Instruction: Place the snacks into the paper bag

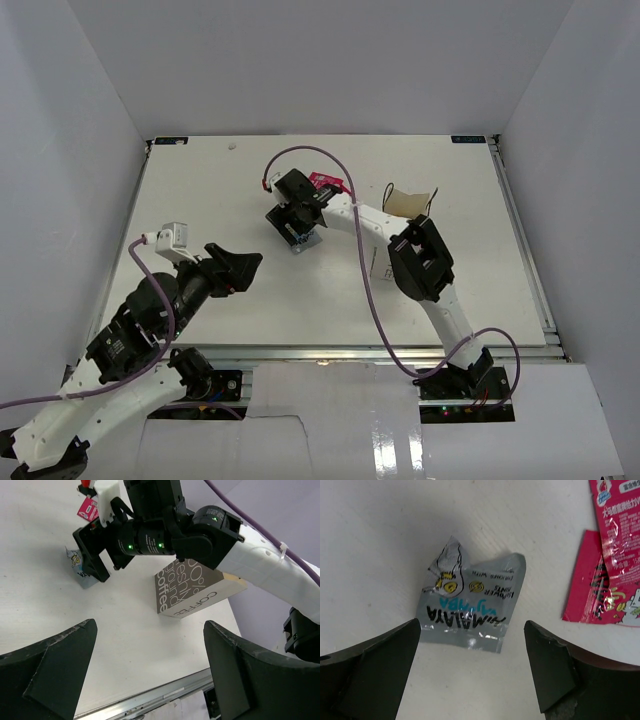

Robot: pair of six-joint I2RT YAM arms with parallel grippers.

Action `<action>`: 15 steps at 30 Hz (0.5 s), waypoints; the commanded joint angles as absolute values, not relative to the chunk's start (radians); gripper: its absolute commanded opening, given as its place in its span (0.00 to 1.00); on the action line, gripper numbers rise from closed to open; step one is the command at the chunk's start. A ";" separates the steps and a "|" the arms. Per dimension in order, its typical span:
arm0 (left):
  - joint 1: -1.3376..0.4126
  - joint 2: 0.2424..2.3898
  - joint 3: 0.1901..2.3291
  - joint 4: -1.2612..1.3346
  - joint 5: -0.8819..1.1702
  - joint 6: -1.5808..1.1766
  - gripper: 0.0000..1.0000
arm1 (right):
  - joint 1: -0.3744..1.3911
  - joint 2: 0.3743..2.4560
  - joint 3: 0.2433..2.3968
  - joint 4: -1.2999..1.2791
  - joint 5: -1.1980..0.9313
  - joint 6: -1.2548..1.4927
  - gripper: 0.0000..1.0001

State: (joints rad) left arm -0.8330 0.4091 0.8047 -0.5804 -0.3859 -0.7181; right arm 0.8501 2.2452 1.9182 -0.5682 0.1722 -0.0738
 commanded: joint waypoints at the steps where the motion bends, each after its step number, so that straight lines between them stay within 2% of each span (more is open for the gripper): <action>1: -0.830 0.431 0.815 -0.611 -0.384 -0.749 0.98 | 0.833 2.298 2.012 -0.520 0.210 -0.037 0.90; 12: -0.831 0.466 0.805 -0.611 -0.367 -0.787 0.98 | 0.749 2.405 2.045 -0.505 0.020 -0.064 0.91; 15: -0.830 0.488 0.811 -0.609 -0.373 -0.784 0.98 | 0.744 2.407 2.022 -0.497 -0.063 -0.083 0.96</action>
State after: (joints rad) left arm -0.8330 0.4641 0.8043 -0.6025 -0.3748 -0.7795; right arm 0.7441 2.3974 2.0254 -0.5209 0.0338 -0.0624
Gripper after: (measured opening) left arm 0.978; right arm 0.949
